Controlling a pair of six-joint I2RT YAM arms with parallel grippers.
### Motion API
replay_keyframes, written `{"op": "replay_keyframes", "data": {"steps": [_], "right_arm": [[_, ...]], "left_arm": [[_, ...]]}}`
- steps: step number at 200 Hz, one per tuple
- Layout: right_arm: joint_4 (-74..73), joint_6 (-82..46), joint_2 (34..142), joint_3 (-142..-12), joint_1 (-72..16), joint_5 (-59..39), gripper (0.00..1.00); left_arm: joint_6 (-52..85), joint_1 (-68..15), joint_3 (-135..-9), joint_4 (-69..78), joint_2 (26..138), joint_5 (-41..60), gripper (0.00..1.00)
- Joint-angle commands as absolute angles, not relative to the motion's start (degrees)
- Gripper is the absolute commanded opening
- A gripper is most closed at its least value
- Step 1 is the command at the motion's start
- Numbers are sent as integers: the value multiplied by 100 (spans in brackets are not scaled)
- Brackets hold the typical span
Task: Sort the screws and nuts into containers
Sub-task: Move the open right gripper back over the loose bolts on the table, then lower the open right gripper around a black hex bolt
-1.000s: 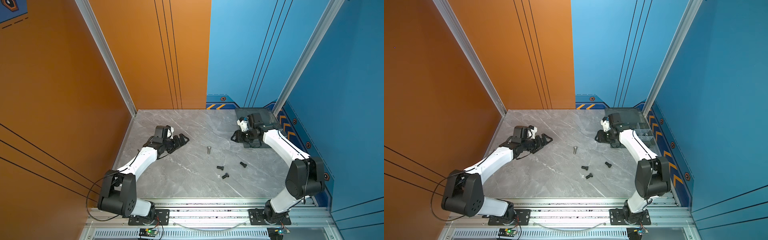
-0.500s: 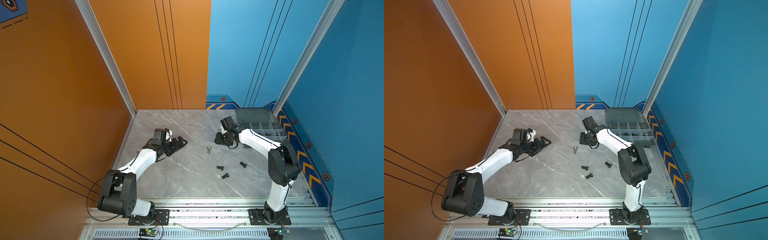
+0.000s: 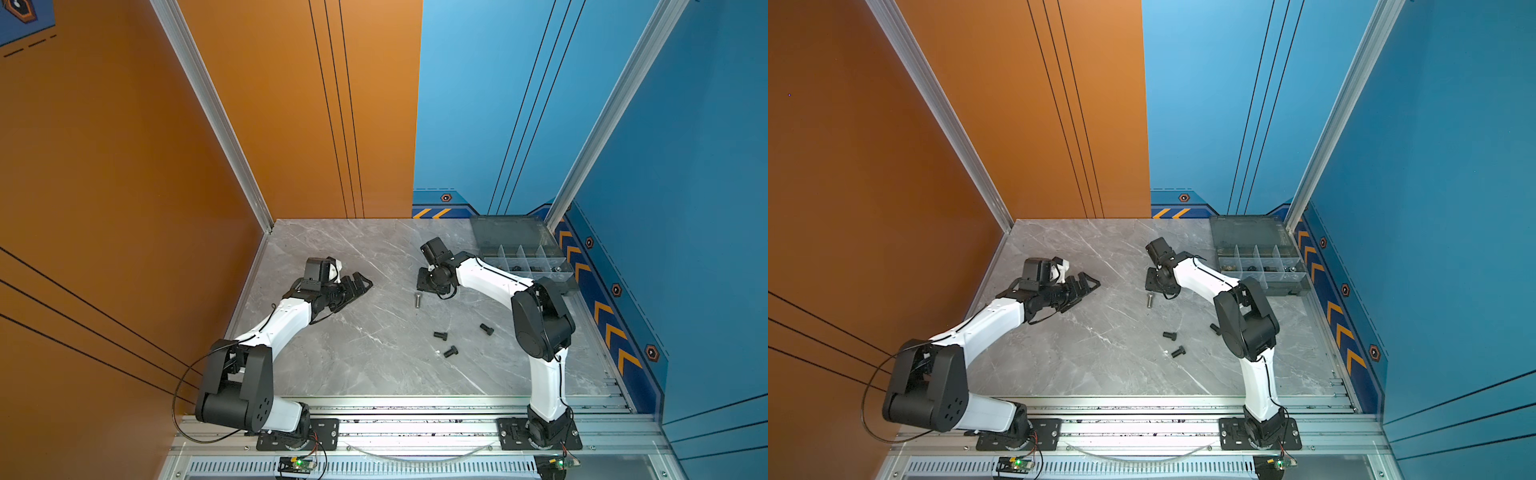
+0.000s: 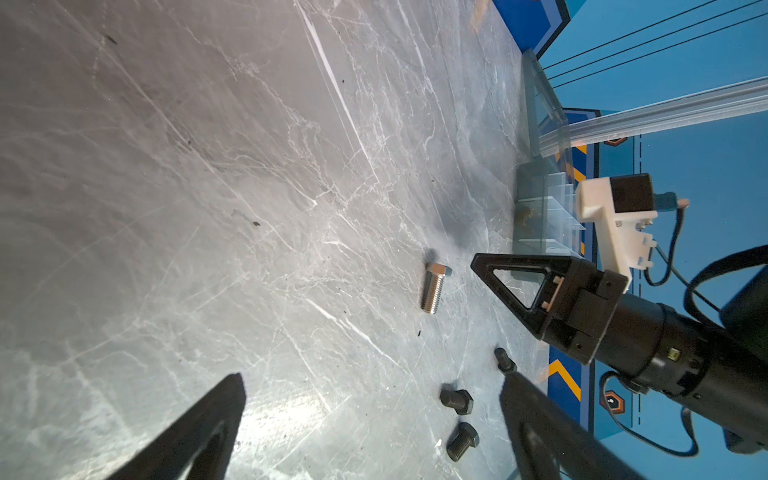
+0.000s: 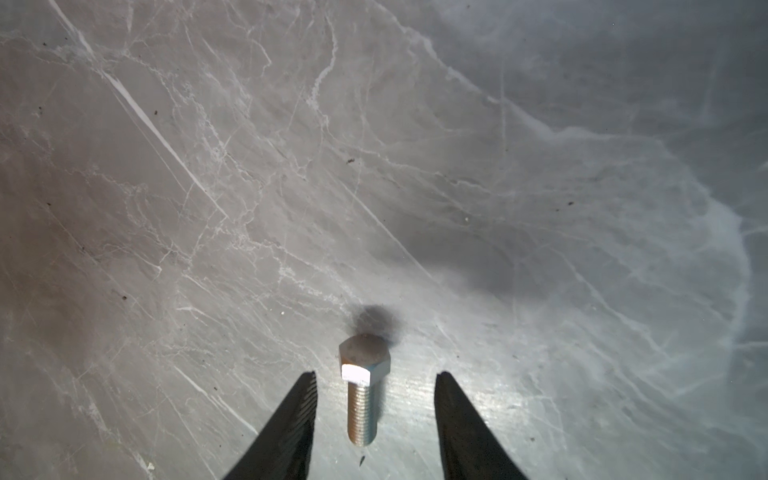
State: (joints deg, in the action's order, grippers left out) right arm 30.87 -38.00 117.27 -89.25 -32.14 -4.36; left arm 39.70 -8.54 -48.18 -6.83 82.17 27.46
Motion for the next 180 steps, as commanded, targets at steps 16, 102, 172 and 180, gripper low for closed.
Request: {"op": "replay_keyframes", "data": {"steps": [16,102,172,180], "right_arm": [[3274,-3902,11847,-9189,-3336,-270,49],[4278,-2572,11624,-9167,-3430,-390,49],[5429,661,10840,-8645,-3217,-1092,49],[5509,830,10814,-8597,-3171,-1202,50]], "left_arm": [[3814,-791,-4715,-617,8165,2902,98],[3823,-782,-4722,-641,8139,2905,98],[3852,-783,-4728,-598,8156,2896,98],[3850,-775,-4721,-591,8156,2894,98]]}}
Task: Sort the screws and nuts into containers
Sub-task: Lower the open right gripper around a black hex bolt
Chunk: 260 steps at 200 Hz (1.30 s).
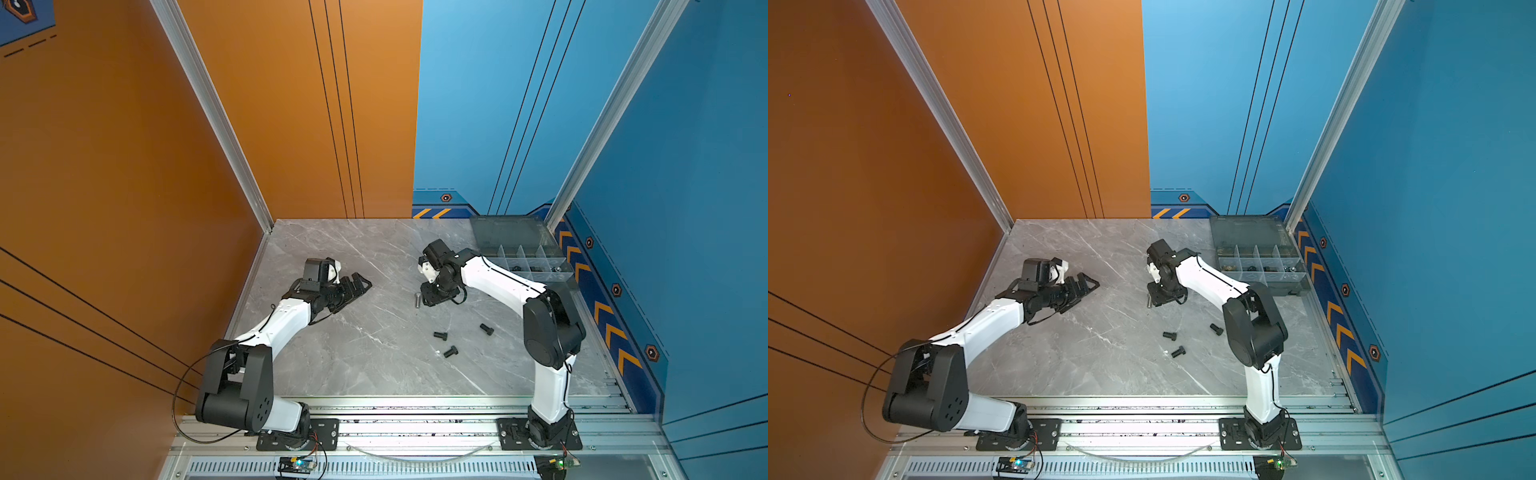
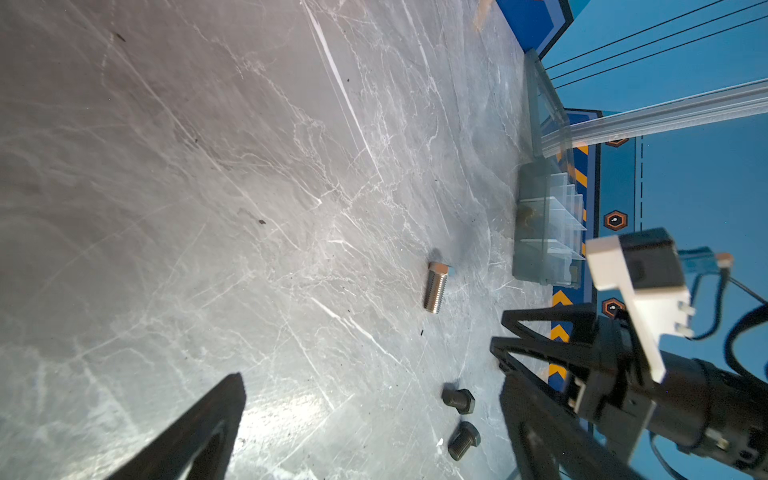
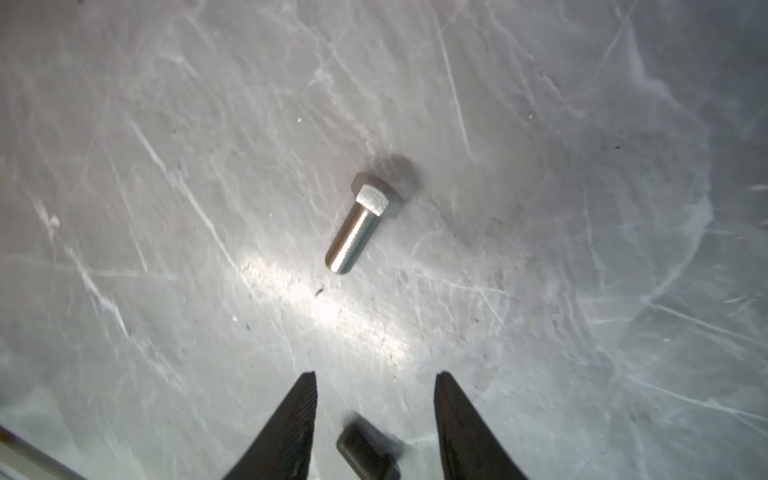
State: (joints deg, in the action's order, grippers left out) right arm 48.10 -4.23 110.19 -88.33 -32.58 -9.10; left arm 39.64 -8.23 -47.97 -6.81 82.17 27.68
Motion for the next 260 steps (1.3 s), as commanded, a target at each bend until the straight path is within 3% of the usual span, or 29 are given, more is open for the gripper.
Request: {"op": "replay_keyframes", "data": {"steps": [1,97,260], "right_arm": [[5523,846,10812,-8592,-3163,-1212,50],[5856,1438,10680,-7941,-3109,-1670,50],[5766,1389,11236,-7866,-3427,-1154,49]], "left_arm": [[3850,-779,-4721,-594,8156,2897,98],[3841,-776,-4701,-687,8085,2821,98],[3813,-721,-4603,-734,7942,2780,98]]}}
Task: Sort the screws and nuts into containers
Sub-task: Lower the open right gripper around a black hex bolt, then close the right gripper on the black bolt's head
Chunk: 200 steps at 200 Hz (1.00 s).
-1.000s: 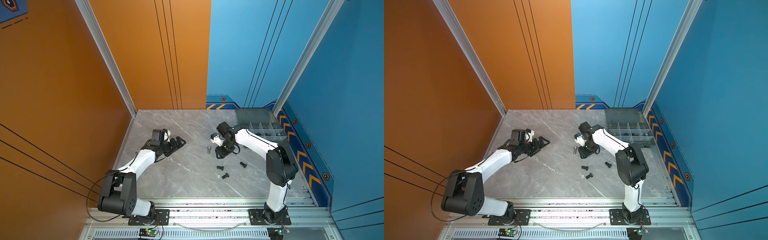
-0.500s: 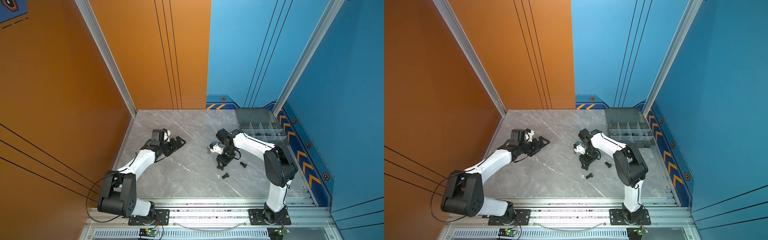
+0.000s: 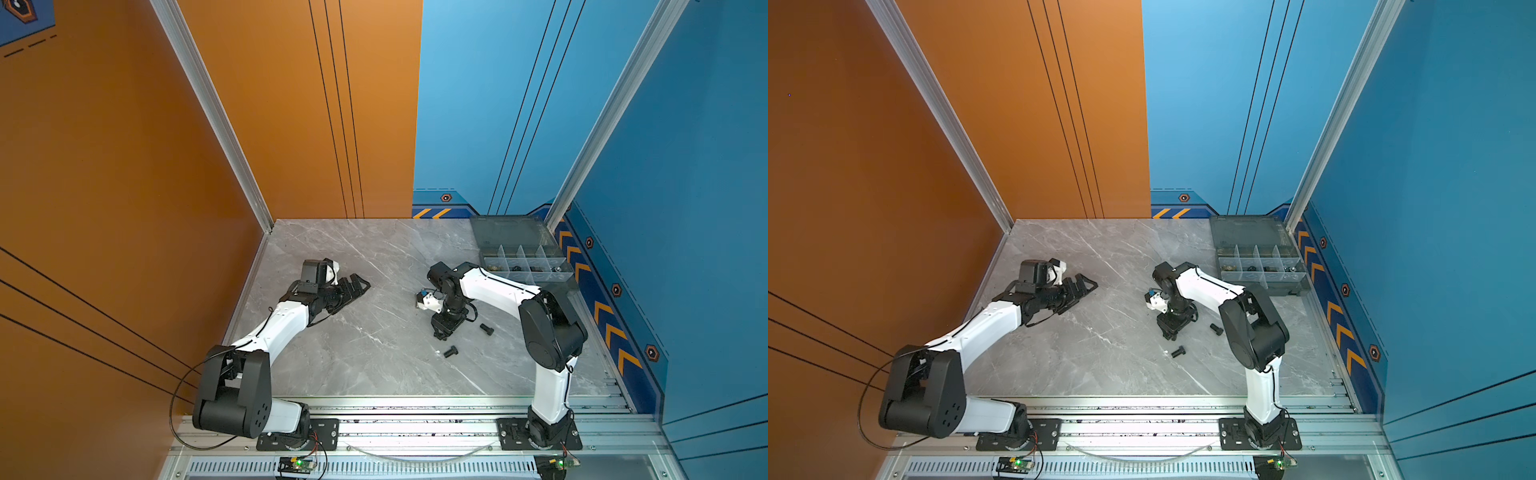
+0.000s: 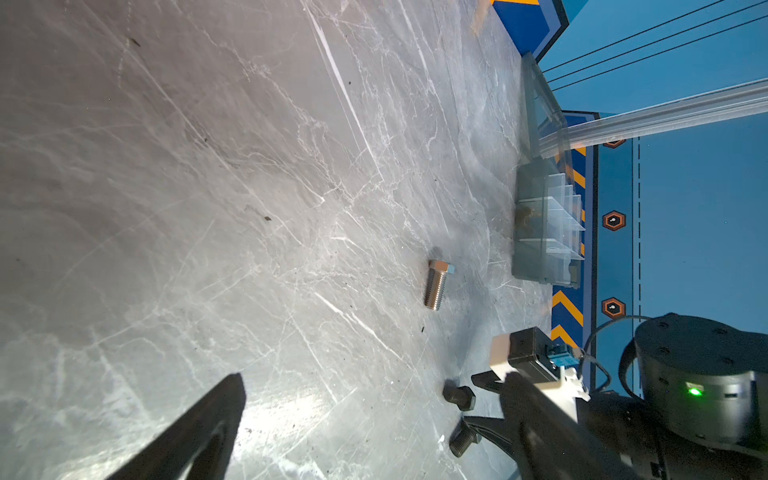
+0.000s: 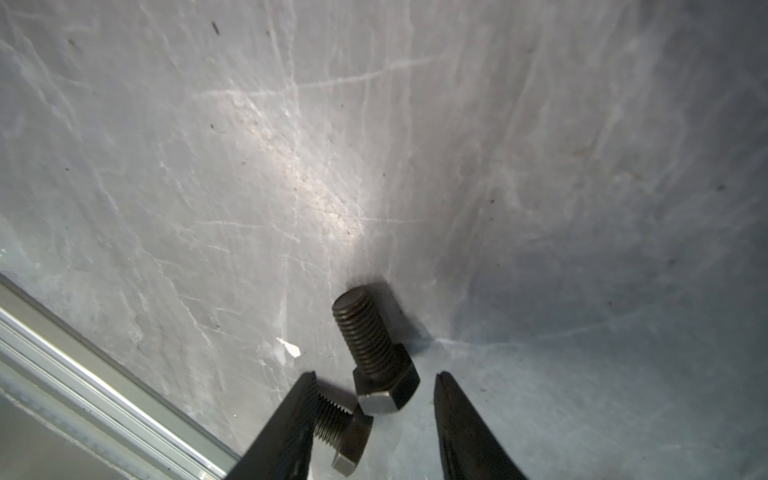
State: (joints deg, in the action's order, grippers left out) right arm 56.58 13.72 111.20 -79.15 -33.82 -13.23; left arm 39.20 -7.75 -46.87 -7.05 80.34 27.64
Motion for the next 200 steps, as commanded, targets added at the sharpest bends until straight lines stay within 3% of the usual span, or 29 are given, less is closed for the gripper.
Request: {"op": "replay_keyframes", "data": {"steps": [1,200], "right_arm": [[5766,1389,11238,-7866,-3427,-1153,49],[5783,1119,11534,-7866,-3477,-879,42]], "left_arm": [[3810,-721,-4600,-732,7943,2779,98],[3840,-660,-4572,-717,7892,2807,98]]}}
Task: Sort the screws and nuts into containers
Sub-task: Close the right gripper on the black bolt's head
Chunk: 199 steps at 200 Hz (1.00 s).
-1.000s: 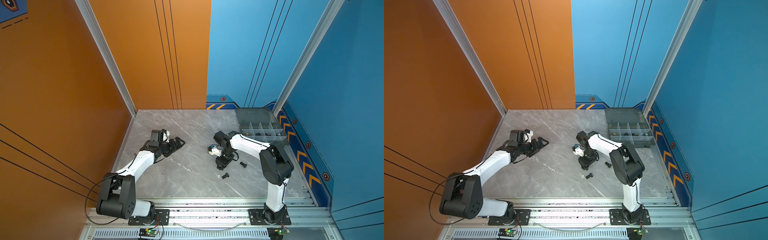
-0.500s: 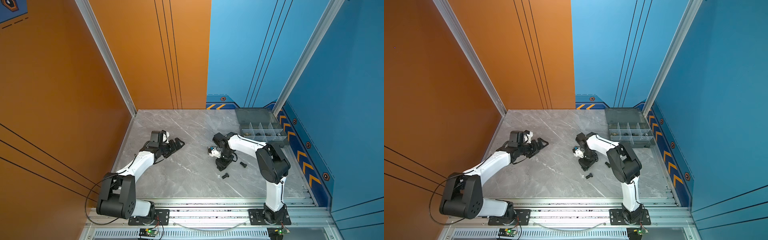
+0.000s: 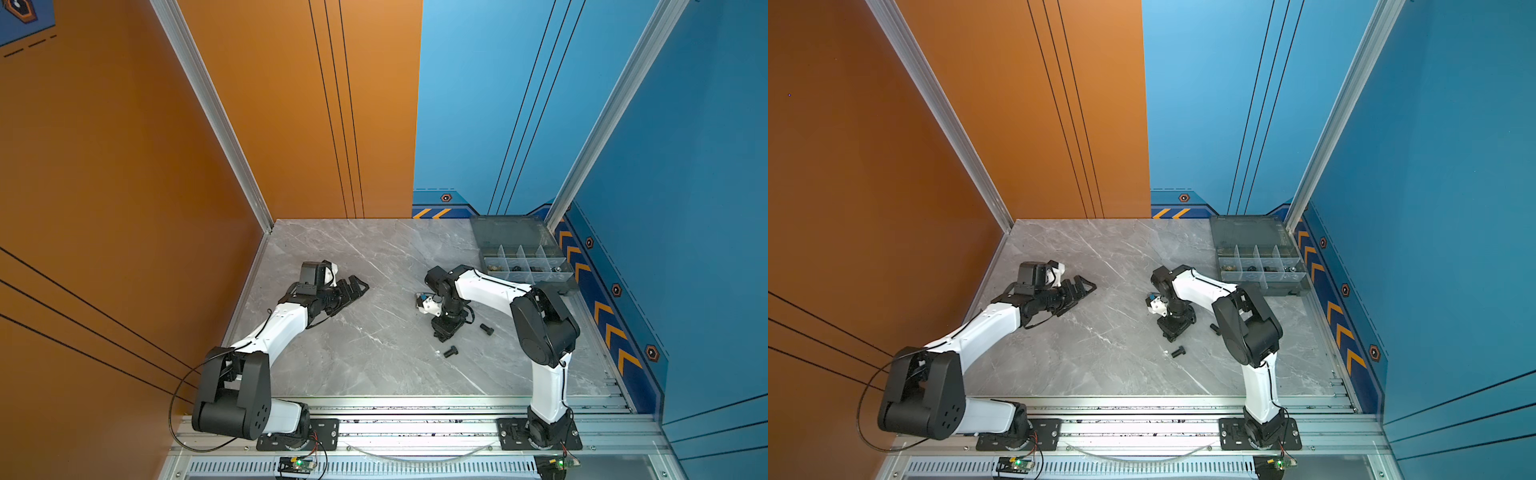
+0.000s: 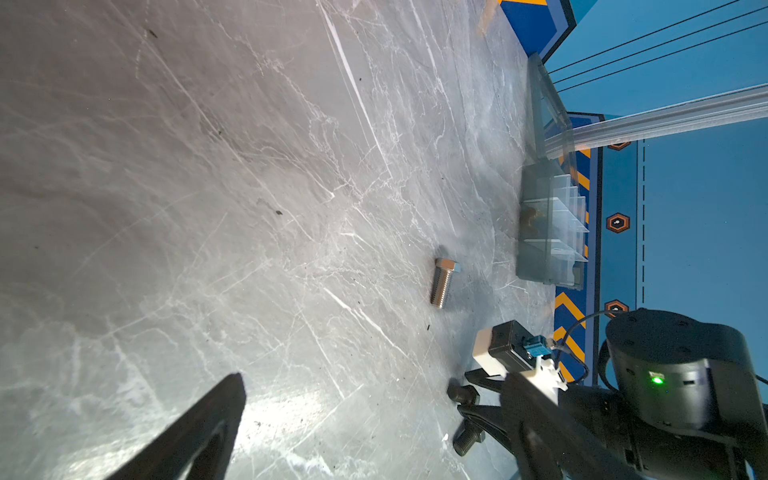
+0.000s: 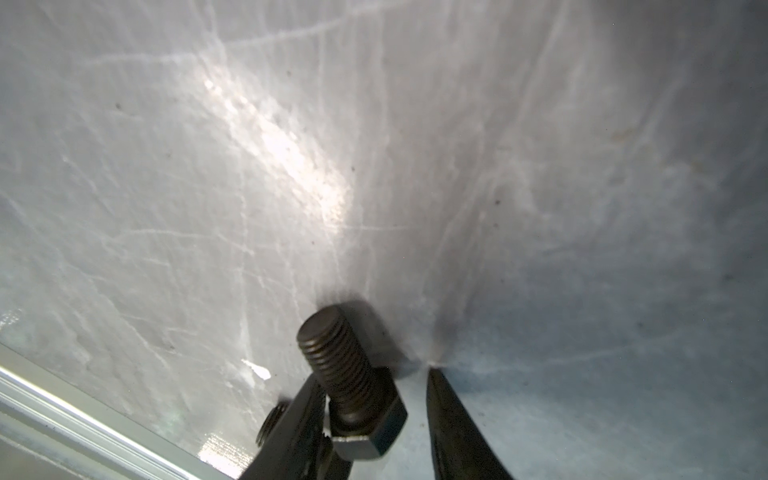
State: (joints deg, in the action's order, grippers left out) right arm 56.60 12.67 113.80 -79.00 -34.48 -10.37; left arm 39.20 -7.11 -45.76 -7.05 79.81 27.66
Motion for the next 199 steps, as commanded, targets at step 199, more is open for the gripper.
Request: {"op": "replay_keyframes", "data": {"steps": [199], "right_arm": [[5849,957,11275,-7964,-3402,-993,3]], "left_arm": [[3832,-650,-4480,-588,7934,2869,98]]}}
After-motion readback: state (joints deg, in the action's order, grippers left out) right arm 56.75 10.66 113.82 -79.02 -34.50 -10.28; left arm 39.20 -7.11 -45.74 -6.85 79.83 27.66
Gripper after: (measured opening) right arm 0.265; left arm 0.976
